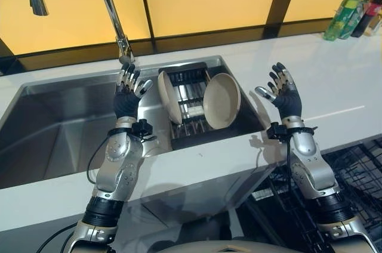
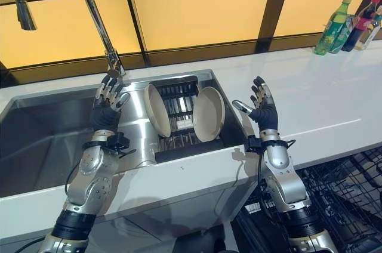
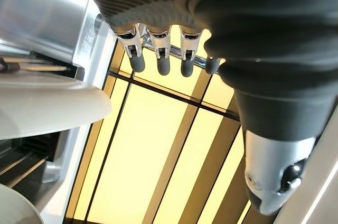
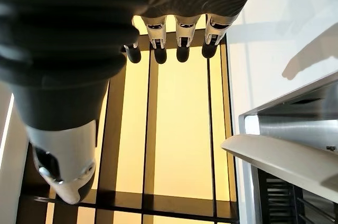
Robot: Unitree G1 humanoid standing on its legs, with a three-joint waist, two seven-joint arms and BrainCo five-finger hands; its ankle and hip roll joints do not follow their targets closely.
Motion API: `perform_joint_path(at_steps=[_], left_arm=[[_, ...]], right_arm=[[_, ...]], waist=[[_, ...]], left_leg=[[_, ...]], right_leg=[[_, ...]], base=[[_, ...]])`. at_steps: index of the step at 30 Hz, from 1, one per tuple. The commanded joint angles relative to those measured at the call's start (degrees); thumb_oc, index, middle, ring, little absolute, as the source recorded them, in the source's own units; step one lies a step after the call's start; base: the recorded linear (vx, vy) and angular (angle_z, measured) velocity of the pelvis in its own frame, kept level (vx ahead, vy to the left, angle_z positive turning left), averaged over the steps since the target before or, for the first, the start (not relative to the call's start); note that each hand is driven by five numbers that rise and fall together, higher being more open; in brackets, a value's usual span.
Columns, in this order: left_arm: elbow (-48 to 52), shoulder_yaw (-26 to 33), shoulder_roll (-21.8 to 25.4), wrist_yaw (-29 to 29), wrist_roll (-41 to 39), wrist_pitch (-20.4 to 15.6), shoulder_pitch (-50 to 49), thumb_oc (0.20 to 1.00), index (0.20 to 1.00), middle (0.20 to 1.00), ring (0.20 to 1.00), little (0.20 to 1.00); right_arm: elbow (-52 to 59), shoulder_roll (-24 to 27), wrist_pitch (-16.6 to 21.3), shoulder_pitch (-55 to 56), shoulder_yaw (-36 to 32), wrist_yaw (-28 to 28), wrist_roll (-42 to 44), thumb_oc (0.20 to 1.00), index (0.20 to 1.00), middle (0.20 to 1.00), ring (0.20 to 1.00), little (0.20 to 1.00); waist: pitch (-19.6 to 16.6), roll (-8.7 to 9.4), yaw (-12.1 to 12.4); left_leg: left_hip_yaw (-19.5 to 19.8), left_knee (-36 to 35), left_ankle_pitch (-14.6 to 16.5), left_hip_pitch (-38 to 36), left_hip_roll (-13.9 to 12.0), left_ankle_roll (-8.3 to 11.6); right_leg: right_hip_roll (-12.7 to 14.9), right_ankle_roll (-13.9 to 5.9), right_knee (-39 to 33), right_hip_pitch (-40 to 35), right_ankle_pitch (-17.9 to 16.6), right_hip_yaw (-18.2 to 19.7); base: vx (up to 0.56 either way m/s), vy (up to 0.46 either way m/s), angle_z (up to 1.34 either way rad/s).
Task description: Pick up plates and place into dishwasher.
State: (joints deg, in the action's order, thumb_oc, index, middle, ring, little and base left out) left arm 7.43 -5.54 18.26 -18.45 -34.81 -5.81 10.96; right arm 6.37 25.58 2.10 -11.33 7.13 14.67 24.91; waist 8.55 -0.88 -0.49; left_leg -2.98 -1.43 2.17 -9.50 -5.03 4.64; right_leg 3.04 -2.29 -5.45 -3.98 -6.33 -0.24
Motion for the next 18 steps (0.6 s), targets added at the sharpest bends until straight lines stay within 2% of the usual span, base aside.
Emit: perform_joint_path(at_steps=[1, 18], left_arm=[[0.08, 0.07, 2.59, 0.36, -0.67, -3.12, 1.80, 1.000, 1.000, 1.000, 1.000, 1.000], [-3.35, 1.84, 8.29, 1.55, 7.32, -0.74, 4.06, 1.000, 1.000, 1.000, 1.000, 1.000]], right_arm=[[4.24, 1.35, 3.29, -4.08, -2.13, -1.03, 1.18, 1.000, 1.000, 1.000, 1.000, 1.000], [2.55, 0.66, 3.01, -2.99, -2.22, 0.04, 0.69, 1.000, 1.000, 1.000, 1.000, 1.000]], waist=[[-3.00, 2.17, 0.01], [-5.11, 1.20, -1.28]], left_leg=[[2.91, -1.48, -7.15, 5.68, 0.35, -0.83], [1.41, -2.90, -4.64, 2.34, 1.77, -2.64]], right_leg=[[1.37, -1.61, 1.61, -4.11, 3.40, -2.75], [2.51, -2.62, 1.93, -3.95, 3.54, -2.23]], base=[[0.02, 0.042, 0.00], [0.06, 0.033, -0.01]])
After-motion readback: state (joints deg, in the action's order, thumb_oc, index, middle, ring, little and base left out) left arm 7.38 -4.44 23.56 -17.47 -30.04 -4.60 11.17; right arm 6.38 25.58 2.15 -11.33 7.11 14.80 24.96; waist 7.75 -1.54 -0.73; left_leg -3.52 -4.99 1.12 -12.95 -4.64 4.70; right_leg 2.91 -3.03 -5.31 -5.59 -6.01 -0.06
